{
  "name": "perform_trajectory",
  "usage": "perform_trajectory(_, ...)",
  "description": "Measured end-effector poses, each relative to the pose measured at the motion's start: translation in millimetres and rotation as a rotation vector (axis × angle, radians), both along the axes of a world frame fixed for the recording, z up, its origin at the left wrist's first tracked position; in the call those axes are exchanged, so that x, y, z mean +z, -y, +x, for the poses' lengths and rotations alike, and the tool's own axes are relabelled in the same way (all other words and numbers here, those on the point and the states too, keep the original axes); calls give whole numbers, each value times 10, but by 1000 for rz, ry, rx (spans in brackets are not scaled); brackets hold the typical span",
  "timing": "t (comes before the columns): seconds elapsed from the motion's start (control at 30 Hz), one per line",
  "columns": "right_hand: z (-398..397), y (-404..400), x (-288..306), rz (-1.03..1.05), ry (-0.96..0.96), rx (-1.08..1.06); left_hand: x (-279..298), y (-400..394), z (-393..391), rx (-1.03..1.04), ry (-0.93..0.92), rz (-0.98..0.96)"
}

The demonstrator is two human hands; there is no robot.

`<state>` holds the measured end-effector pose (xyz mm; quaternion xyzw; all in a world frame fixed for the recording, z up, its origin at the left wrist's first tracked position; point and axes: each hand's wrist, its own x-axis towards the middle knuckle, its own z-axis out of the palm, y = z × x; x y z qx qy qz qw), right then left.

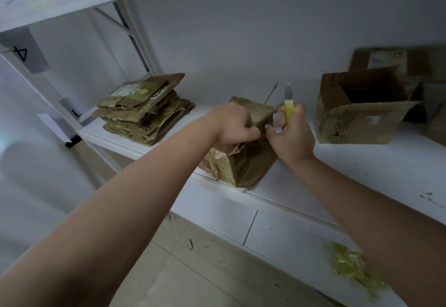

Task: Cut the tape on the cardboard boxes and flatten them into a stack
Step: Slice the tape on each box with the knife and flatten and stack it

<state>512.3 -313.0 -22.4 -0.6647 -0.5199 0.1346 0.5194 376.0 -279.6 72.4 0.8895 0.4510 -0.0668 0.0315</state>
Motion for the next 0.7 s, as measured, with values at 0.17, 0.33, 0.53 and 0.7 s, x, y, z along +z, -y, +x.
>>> perform_trajectory(0.17, 8, -9, 26, 74, 8, 20, 7, -135, -277, 128, 293, -166)
perform_trajectory(0.33, -27, 17, -104, -3, 42, -5, -125, -156, -388, 184, 168, -106)
perform_trajectory(0.53, -10, -17, -262, -49, -22, 4, -360, -29, -8, 369, 7, -170)
perform_trajectory(0.7, 58, 54, -306, -220, -36, -32, -621, -26, 0, 384, -60, 71)
